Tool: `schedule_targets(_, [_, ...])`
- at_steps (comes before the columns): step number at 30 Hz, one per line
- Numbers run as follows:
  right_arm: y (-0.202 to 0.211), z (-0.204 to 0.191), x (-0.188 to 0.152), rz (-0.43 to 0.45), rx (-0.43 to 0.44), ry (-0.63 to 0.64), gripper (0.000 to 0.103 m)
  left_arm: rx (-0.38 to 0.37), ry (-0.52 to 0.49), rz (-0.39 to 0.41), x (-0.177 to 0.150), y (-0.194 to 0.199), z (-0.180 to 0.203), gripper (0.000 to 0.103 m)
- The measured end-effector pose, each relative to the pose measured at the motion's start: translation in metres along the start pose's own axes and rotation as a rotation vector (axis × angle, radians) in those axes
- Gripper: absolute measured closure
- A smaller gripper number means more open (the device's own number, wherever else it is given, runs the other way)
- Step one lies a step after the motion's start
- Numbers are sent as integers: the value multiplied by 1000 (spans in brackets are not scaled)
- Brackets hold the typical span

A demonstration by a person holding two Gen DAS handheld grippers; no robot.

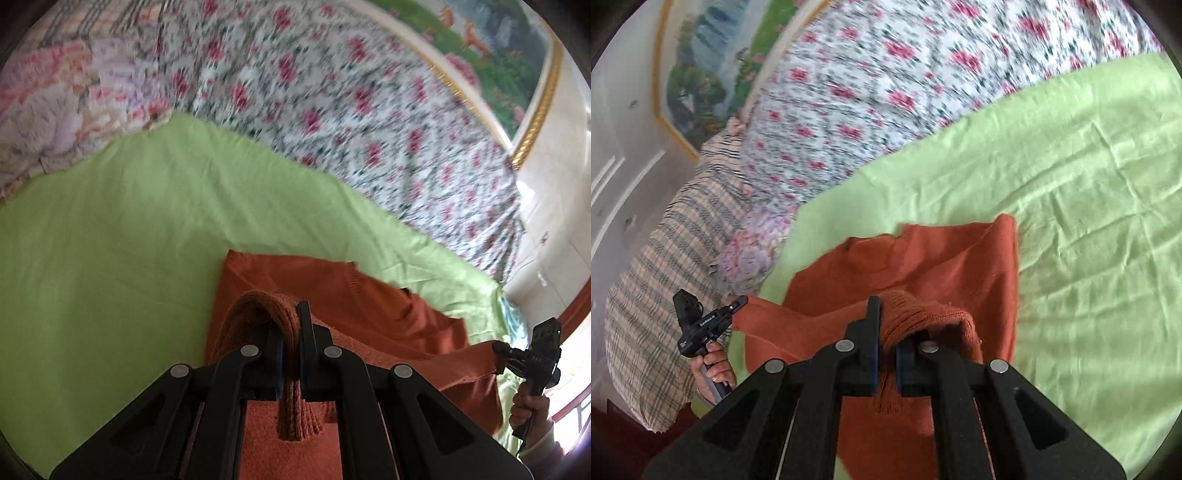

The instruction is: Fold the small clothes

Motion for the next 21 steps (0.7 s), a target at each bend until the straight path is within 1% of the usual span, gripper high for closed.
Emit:
schedule_targets(3, [-25,23,9,-44,-63,-35,96,13,31,-41,3,-31,-11,99])
schedule_targets(6, [-44,43,10,-75,-102,-78,96,48,67,-99,2,-58,-24,98])
schedule_targets(8, [-55,54,7,-101,-127,-110,96,44,99,-136,-4,-67,-30,96])
schedule_targets(10, [-52,55,4,-95,-117,-130,94,10,117,-158,-14,-62,-28,80])
schedule_targets(11, [-49,54,3,-87,-111,-141,93,-8,113,-158,-21,-56,-24,75])
schedule_targets(12, [-39,52,1,-66,-120,-155,88,-17,102,-154,-29,-47,-19,66])
schedule_targets(13, [-31,50,-1,-45,-141,-156,81,-30,80,-152,-40,-37,-10,60])
schedule_targets(15, [-10,34,-8,19,-182,-110,75,-58,29,-163,-61,-26,9,56])
schedule_targets(17, [1,10,-20,37,-159,-50,74,-97,-40,-208,-86,-23,33,54])
schedule_targets(18, [0,-7,-30,18,-123,2,74,-104,-86,-251,-100,-30,47,54])
schedule_targets(19, [-8,-23,-41,-27,-89,57,73,-93,-117,-275,-107,-35,53,54])
schedule_targets(21, [-32,-46,-64,-156,-53,150,73,-51,-183,-295,-113,-46,65,54])
Point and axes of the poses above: each gripper's, at about its wrist camera, not at the fingertips, and y roughly against the way its jaws point, z to its right, x to its top, the point moved 7 cm from there along -y, roughly the way its jaws point, and after that the axes turned 9 degrees about -z, right-handed, at the moved point
